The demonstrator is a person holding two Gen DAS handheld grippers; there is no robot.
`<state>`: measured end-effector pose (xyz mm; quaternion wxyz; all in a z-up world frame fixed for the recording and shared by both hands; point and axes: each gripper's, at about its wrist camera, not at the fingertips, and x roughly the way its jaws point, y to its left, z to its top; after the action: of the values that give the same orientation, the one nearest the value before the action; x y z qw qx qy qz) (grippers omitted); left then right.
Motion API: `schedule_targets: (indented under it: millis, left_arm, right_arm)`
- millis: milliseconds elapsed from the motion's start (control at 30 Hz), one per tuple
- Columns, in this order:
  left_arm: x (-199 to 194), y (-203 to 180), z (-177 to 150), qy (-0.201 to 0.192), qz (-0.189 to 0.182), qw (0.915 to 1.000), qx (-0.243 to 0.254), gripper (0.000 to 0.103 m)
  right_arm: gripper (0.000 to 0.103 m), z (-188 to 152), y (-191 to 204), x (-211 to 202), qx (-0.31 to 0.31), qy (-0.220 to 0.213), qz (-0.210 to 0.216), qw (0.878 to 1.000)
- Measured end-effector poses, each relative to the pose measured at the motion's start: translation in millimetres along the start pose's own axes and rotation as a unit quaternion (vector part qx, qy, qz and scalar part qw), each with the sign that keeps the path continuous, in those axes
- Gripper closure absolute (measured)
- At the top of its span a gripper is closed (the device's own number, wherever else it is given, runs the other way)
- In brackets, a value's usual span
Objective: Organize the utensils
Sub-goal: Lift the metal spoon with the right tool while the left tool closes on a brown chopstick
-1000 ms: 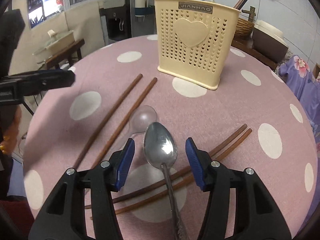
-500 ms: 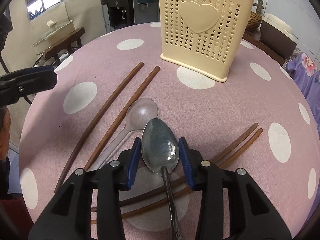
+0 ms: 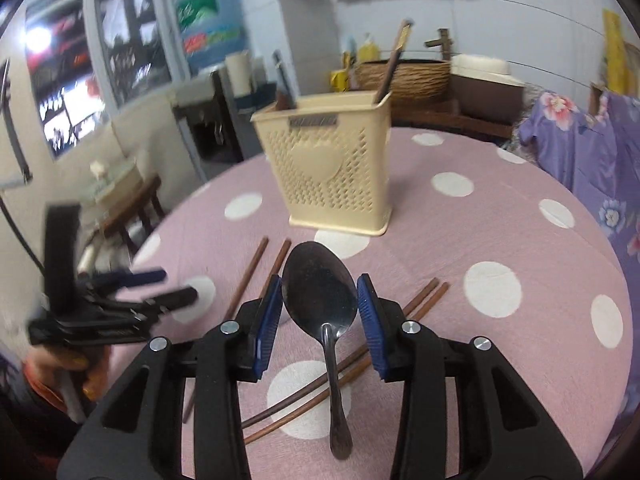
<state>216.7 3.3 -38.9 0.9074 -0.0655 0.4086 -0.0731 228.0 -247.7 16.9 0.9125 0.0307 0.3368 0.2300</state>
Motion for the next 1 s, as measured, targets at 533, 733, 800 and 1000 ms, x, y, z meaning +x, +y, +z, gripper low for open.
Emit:
schedule_targets:
  millis: [533,733,800,1000]
  left_arm:
    - [55.7,-23.9,30.7,0.060,0.031,0.9976,0.017,0.085]
    - [71.0,-30.6,34.9,0.064,0.058,0.9963,0.008,0.091]
    - [72.6,-33.1,35.8,0.062,0.066,0.9959,0.010,0.092]
    - [76.5,-30.1,41.5,0.060,0.067,0.9959,-0.014,0.093]
  right_arm:
    - [0.064,-8.7,-1.2,-34.0,0.015,-0.049,-0.023,0.998]
    - [0.064,-13.2,3.0,-38.6,0.010,-0.060,-0.024,0.998]
    - [0.064,-14.1,2.8,-39.0,0.012,-0.062,-0.024,0.998]
    - [0.064,-15.2,2.3,-39.9,0.016,-0.064,-0.020,0.998]
